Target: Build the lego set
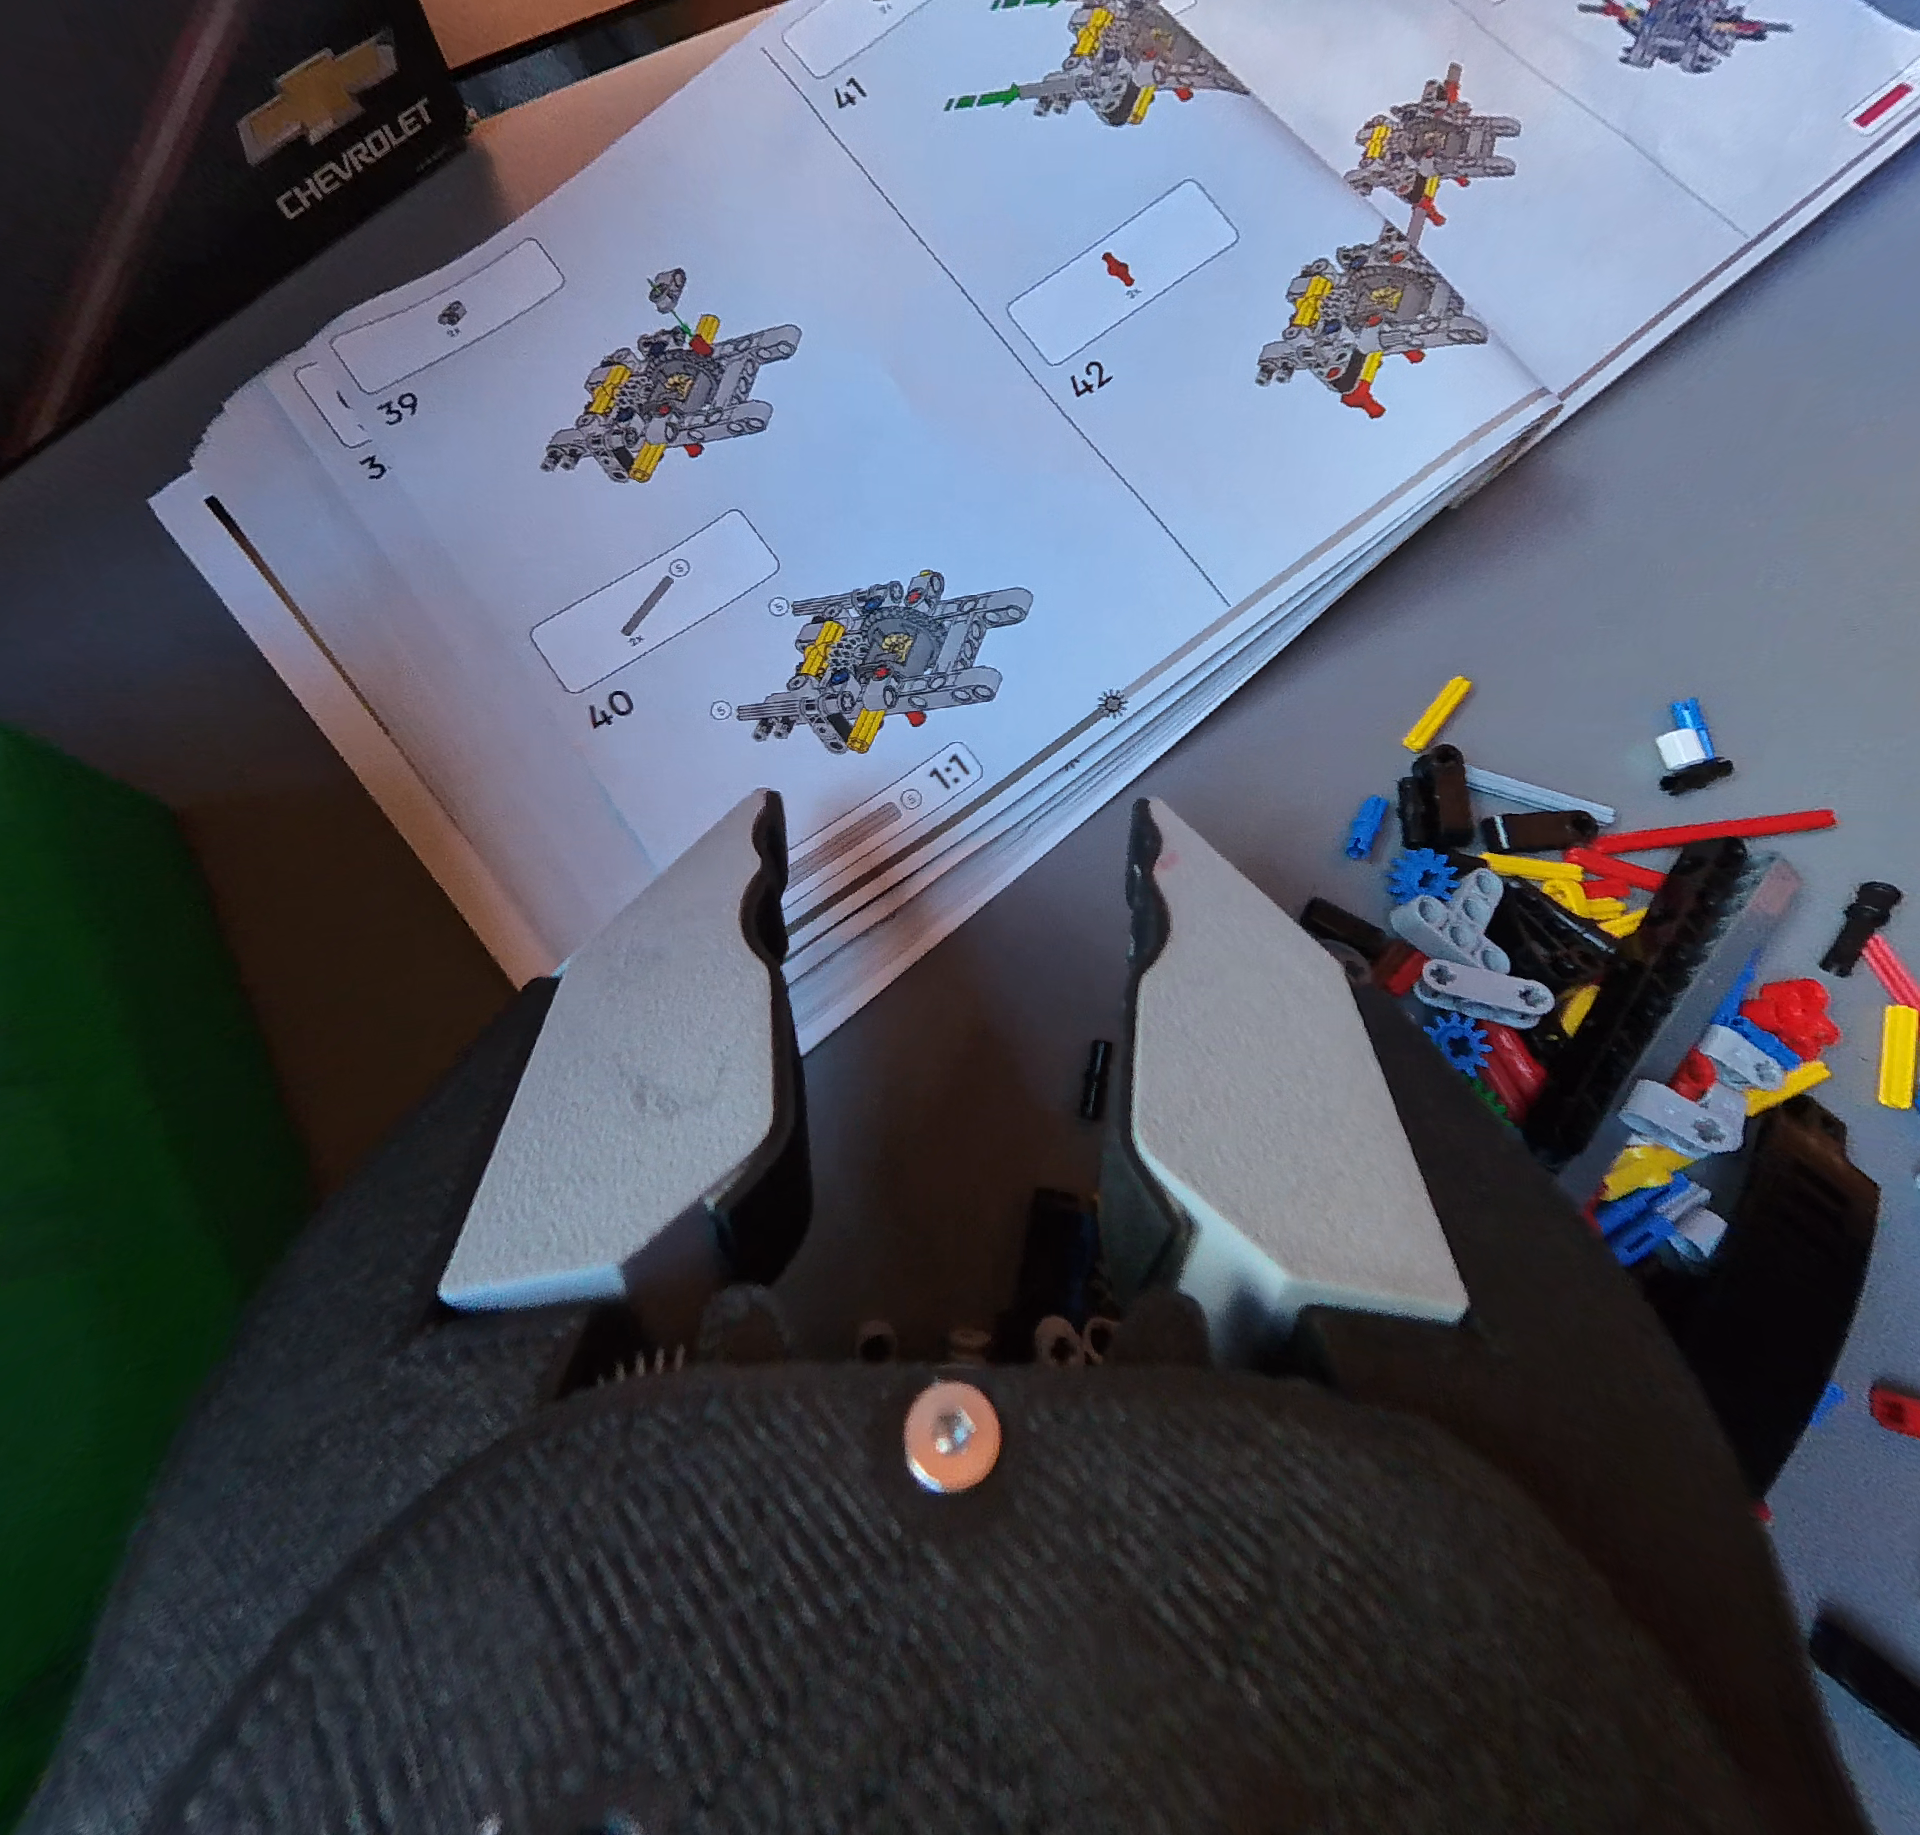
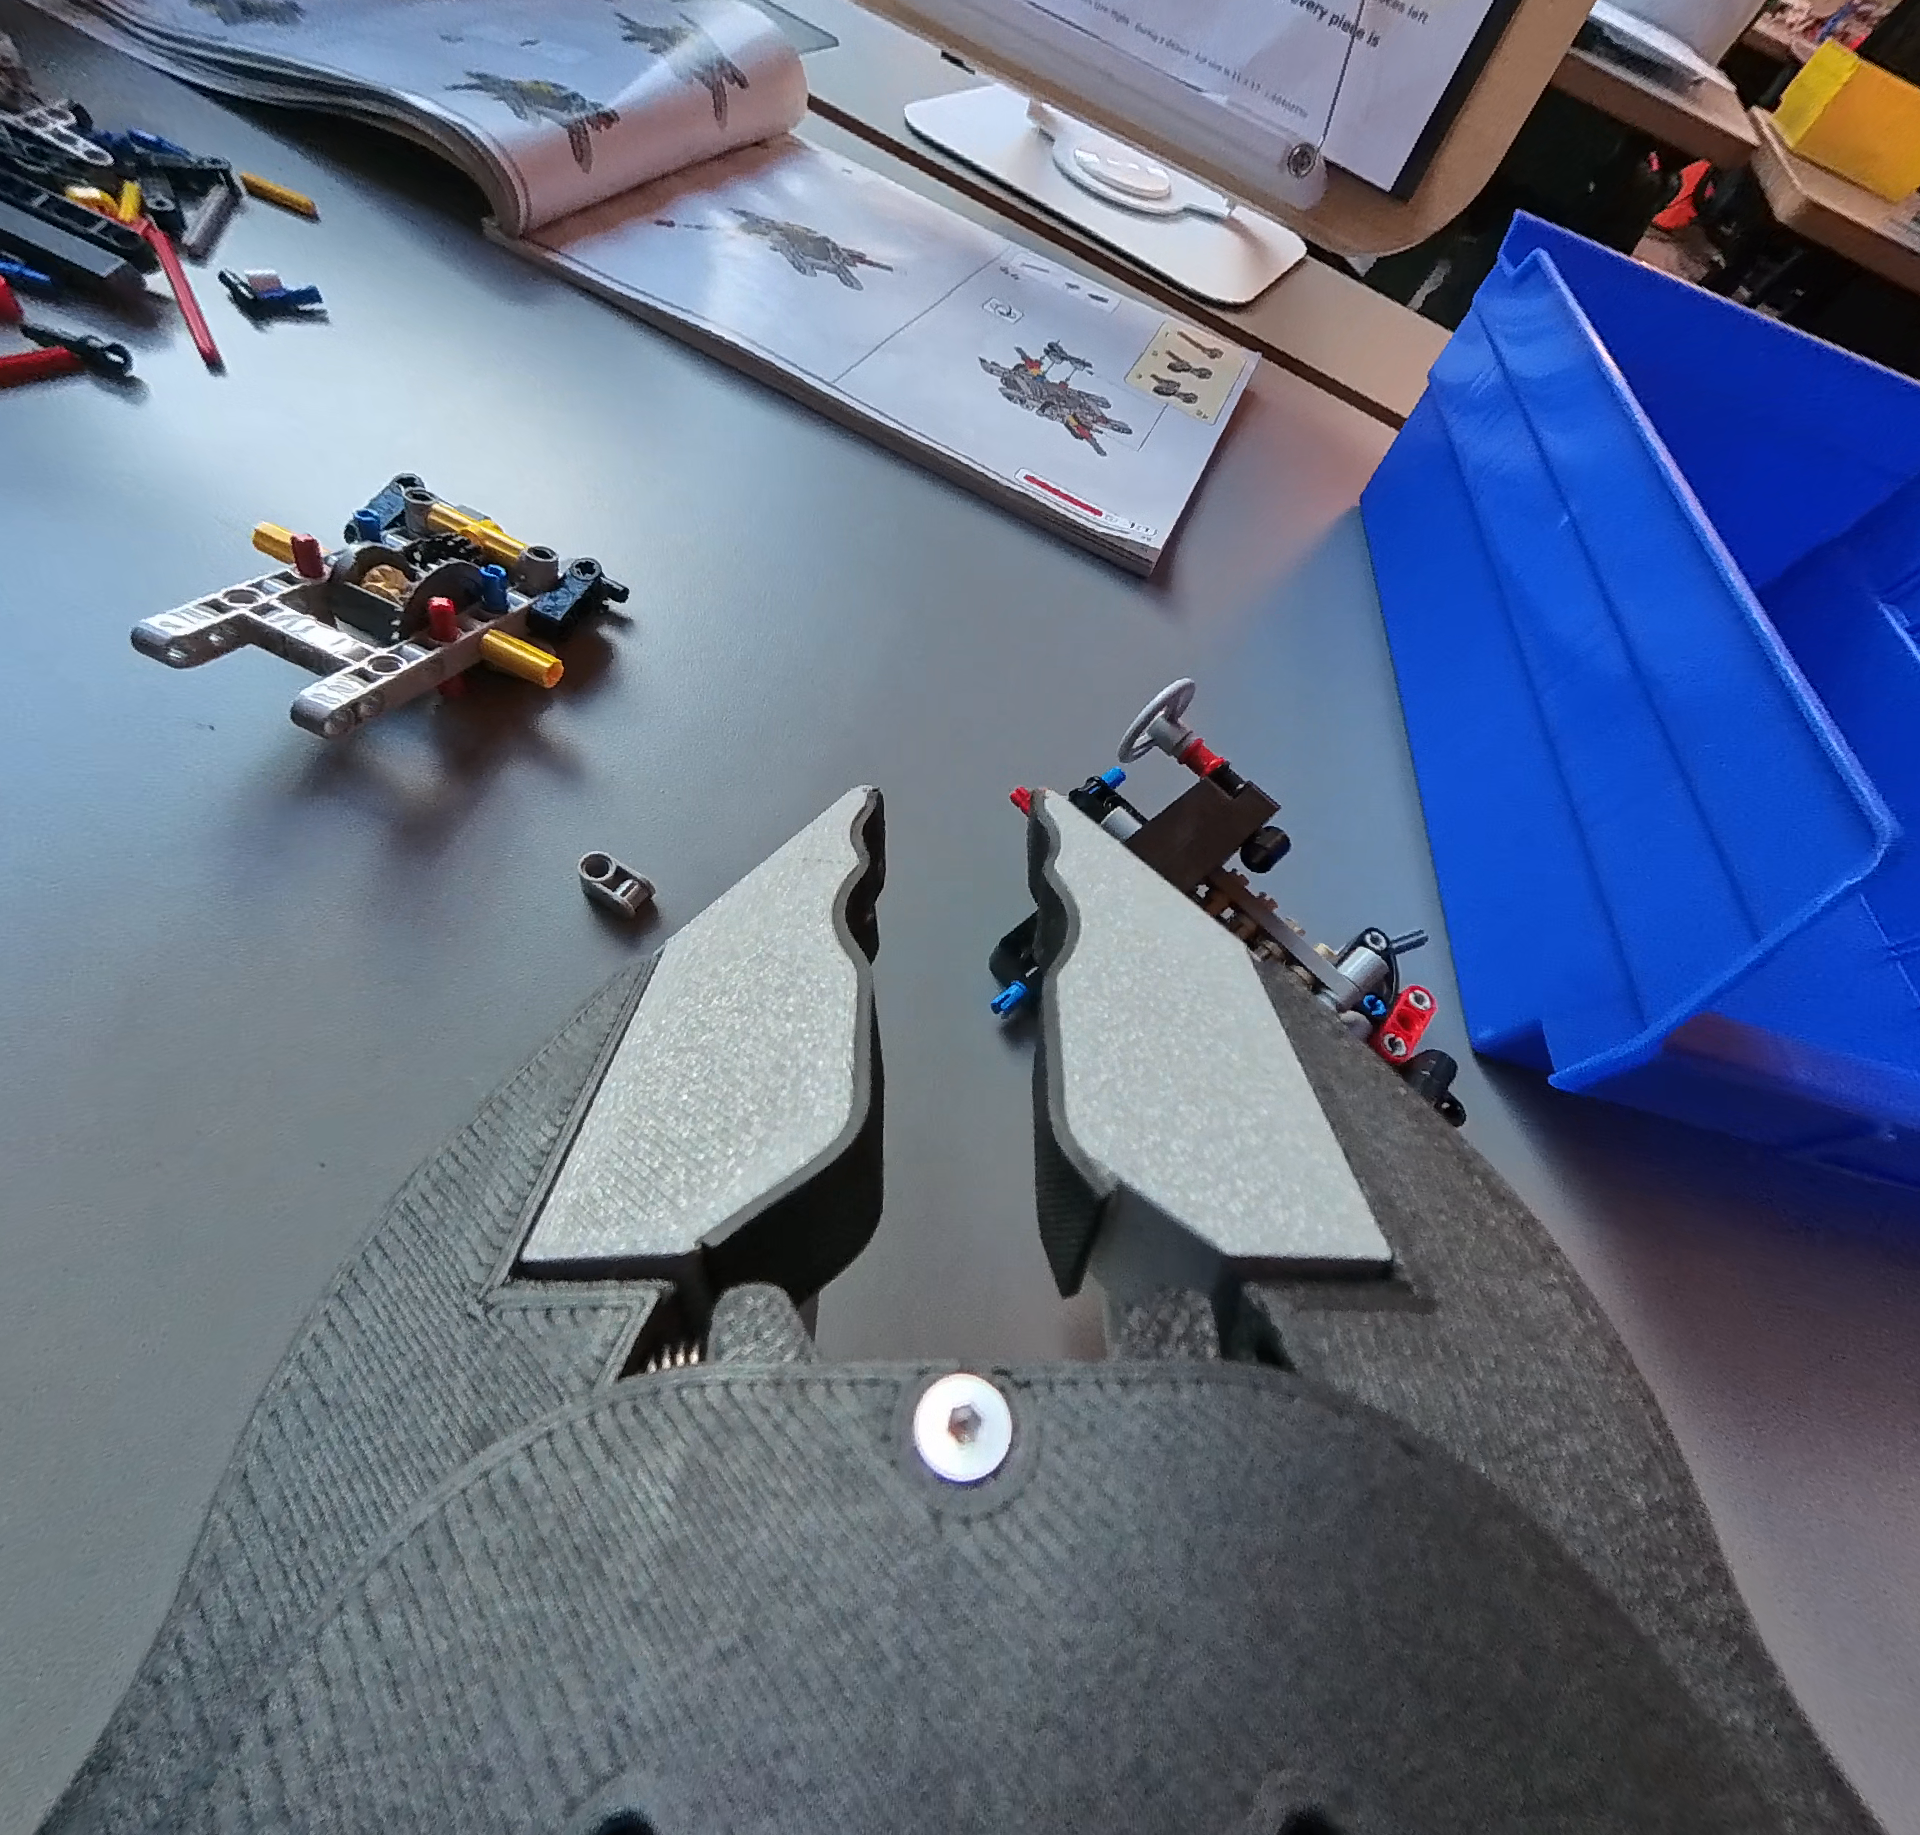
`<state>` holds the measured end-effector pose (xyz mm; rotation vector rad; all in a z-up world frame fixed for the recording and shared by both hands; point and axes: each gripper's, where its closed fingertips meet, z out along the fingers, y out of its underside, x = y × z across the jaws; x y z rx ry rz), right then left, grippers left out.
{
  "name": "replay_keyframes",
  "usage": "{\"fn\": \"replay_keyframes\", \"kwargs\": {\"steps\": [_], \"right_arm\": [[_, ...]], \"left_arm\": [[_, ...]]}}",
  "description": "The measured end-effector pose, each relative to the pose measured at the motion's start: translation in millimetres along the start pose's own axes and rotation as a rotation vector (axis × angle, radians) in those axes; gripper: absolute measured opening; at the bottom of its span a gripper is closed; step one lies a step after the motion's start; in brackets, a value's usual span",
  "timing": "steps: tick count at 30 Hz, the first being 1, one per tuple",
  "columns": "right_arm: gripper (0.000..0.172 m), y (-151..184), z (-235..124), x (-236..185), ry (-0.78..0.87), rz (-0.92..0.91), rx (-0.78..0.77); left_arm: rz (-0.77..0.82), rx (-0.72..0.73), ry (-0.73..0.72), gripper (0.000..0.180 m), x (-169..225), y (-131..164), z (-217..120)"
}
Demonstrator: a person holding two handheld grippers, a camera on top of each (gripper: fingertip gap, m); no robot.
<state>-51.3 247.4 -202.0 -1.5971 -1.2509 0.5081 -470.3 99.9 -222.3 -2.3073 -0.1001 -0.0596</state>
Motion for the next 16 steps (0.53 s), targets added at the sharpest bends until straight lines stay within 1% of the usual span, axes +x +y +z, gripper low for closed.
{"fn": "replay_keyframes", "kwargs": {"steps": [9, 13, 16], "right_arm": [[0.024, -4.3, -3.5, 1.3, 0.010, 0.001, 0.032], [0.024, -5.3, -4.2, 2.0, 0.017, -0.003, 0.039], [0.024, -5.7, -4.5, 2.1, 0.022, -0.009, 0.041]], "left_arm": [[-0.013, 0.029, -0.018, 0.064, -2.2, -6.6, -6.3], [-0.005, 0.035, -0.023, 0.064, -1.0, -8.7, -8.9], [0.018, 0.028, -0.053, 0.065, -3.9, -8.1, -9.5]]}}
